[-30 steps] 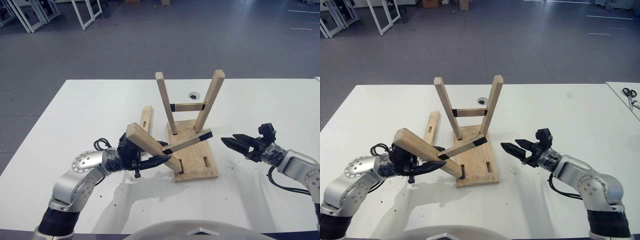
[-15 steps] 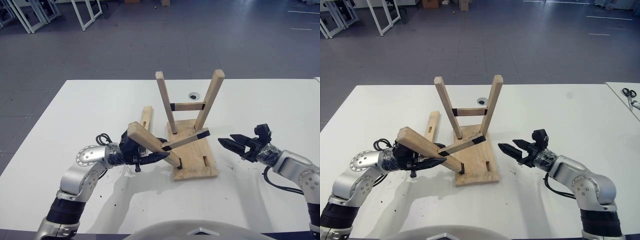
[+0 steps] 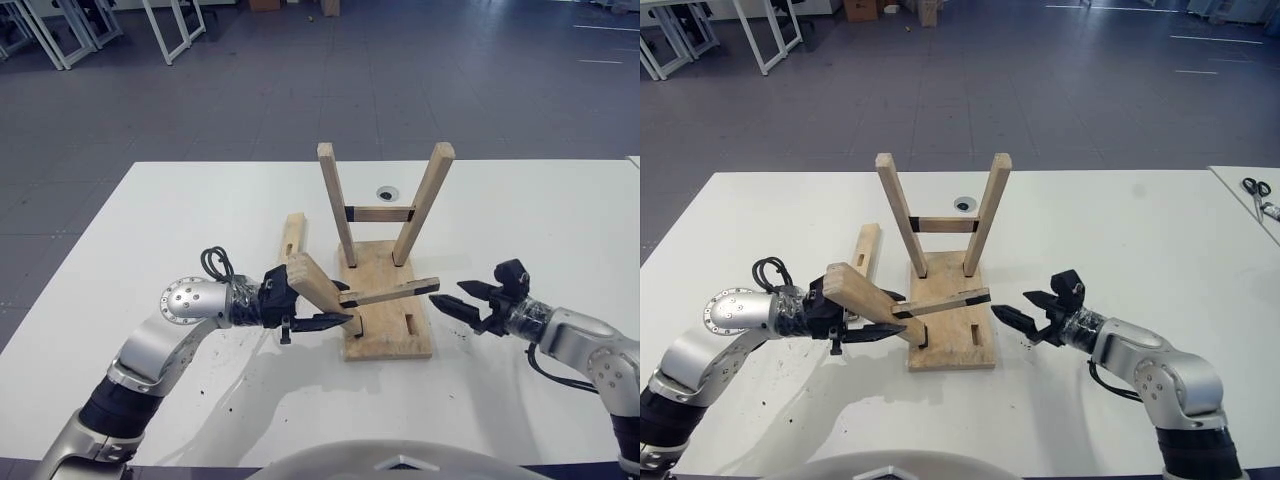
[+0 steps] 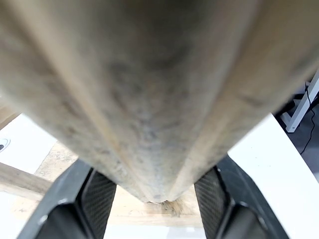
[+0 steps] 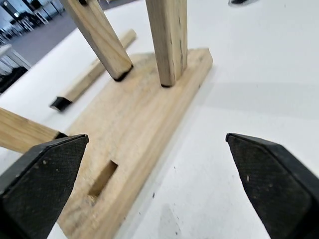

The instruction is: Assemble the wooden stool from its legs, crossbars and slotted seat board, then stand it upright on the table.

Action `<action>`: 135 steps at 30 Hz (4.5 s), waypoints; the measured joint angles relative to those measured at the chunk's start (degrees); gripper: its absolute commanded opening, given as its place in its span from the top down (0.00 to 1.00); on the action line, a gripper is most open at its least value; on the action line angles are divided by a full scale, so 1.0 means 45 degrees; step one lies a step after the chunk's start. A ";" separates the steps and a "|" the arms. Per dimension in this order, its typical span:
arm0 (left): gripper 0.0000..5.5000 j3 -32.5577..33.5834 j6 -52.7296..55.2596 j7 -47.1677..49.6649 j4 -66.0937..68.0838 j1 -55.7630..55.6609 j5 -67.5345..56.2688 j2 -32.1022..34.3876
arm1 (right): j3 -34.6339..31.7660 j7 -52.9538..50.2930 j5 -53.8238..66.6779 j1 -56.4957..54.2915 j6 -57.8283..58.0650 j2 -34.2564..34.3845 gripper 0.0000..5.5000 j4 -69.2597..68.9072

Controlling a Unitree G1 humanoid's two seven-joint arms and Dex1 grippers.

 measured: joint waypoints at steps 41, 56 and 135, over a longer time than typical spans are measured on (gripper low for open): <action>0.19 0.1805 0.0035 0.2207 0.2895 0.0658 0.3934 0.1298 | 0.2179 -0.1829 -0.5131 0.0415 -0.0939 0.2197 0.07 -0.0997; 0.19 0.2523 0.7878 1.3237 -0.2233 0.2800 0.5134 -0.7134 | 0.1529 -0.3094 -0.5568 0.0737 -0.0343 0.3186 0.07 -0.1356; 0.54 0.6214 0.9237 0.2097 0.2308 -0.3952 -0.9601 -0.2561 | -0.1948 -0.4333 0.9922 -1.1968 0.4391 0.6233 0.61 0.4623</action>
